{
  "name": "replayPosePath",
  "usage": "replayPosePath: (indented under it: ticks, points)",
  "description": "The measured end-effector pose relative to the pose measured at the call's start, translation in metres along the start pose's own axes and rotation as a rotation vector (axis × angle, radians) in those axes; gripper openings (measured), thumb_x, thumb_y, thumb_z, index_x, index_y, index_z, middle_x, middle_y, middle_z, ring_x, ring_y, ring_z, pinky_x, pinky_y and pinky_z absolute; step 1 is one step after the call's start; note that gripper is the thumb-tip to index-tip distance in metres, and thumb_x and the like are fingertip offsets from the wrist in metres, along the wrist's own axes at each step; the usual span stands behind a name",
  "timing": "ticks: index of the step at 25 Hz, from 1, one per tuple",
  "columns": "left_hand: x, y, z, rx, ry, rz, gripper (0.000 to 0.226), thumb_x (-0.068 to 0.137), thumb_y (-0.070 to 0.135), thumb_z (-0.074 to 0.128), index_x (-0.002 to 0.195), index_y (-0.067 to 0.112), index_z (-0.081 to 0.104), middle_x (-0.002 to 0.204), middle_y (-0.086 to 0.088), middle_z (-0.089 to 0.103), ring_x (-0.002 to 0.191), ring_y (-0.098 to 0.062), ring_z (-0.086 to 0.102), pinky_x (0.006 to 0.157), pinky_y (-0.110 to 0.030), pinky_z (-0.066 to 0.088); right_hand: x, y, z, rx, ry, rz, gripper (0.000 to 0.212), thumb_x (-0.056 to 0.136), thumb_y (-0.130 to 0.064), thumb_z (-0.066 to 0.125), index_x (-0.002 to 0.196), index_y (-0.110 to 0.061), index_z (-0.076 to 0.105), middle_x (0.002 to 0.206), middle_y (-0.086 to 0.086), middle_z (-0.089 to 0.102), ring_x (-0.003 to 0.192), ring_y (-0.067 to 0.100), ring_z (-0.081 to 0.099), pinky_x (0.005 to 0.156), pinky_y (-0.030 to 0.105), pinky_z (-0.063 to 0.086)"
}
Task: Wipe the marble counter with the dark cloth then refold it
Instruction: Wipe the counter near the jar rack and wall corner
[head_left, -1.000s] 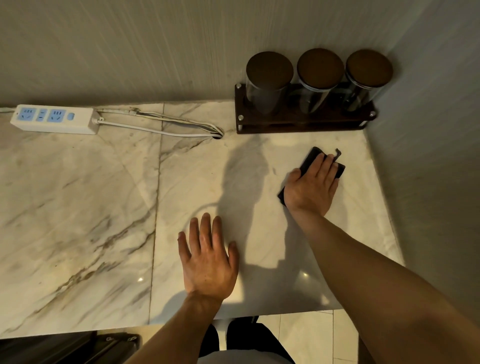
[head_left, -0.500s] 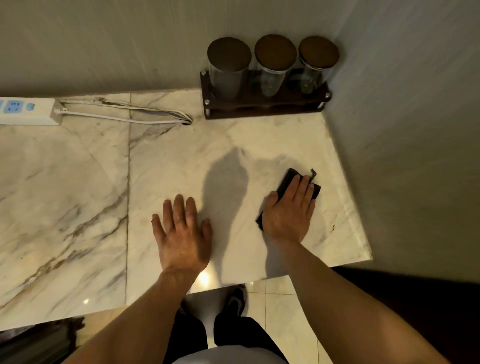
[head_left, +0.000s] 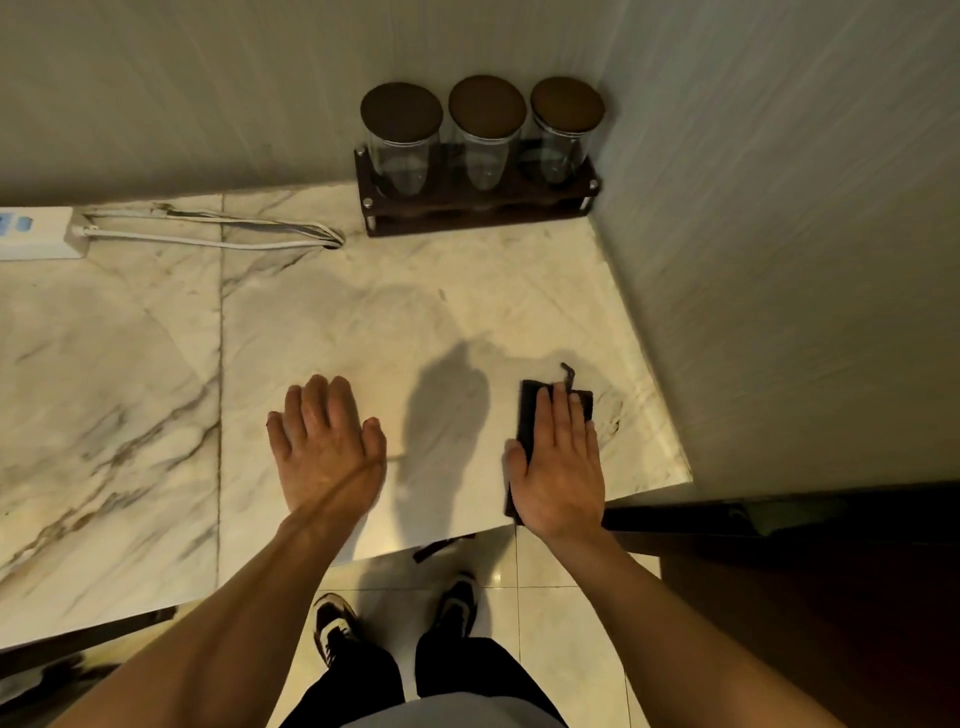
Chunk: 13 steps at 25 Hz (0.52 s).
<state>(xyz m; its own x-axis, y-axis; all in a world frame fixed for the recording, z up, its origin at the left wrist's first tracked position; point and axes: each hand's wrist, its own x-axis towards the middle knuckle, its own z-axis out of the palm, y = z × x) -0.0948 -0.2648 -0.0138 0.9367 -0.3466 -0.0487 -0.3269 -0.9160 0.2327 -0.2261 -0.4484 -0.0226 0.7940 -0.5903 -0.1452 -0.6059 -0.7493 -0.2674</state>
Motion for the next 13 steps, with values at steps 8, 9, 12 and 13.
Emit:
replayPosePath:
  ticks: [8, 9, 12, 13]
  points:
    - [0.005, 0.027, 0.017, -0.022, -0.05, 0.151, 0.055, 0.094, 0.035, 0.04, 0.142, 0.01, 0.032, 0.151, -0.016, 0.029, 0.142, -0.036, 0.015, 0.116, -0.055, 0.009, 0.021, 0.062, -0.03, -0.193, -0.204, -0.534, 0.065, 0.096, -0.043, 0.03, 0.152, -0.021, 0.005, 0.16, -0.002, -0.001, 0.147, 0.014, -0.005, 0.119, 0.034, 0.001]
    - [0.006, 0.031, 0.019, -0.027, -0.055, 0.145, 0.056, 0.095, 0.036, 0.039, 0.143, 0.009, 0.032, 0.152, -0.016, 0.029, 0.142, -0.036, 0.015, 0.116, -0.054, 0.008, 0.027, 0.065, -0.033, -0.206, -0.221, -0.567, 0.065, 0.096, -0.043, 0.031, 0.152, -0.022, 0.006, 0.16, -0.002, 0.0, 0.147, 0.013, -0.004, 0.119, 0.034, 0.001]
    - [0.006, 0.038, 0.025, -0.004, -0.069, 0.107, 0.058, 0.095, 0.041, 0.033, 0.145, 0.011, 0.029, 0.155, -0.015, 0.026, 0.144, -0.035, 0.01, 0.117, -0.053, 0.004, 0.045, 0.069, -0.035, -0.234, -0.248, -0.618, 0.066, 0.095, -0.043, 0.032, 0.151, -0.025, 0.003, 0.16, -0.004, -0.001, 0.147, 0.011, -0.006, 0.119, 0.032, -0.001]
    - [0.005, 0.038, 0.026, 0.011, -0.073, 0.1, 0.059, 0.095, 0.043, 0.03, 0.146, 0.012, 0.027, 0.156, -0.014, 0.025, 0.145, -0.034, 0.008, 0.118, -0.052, 0.003, 0.051, 0.069, -0.035, -0.241, -0.249, -0.63, 0.066, 0.095, -0.043, 0.032, 0.151, -0.026, 0.001, 0.16, -0.005, -0.002, 0.146, 0.01, -0.007, 0.118, 0.032, -0.002]
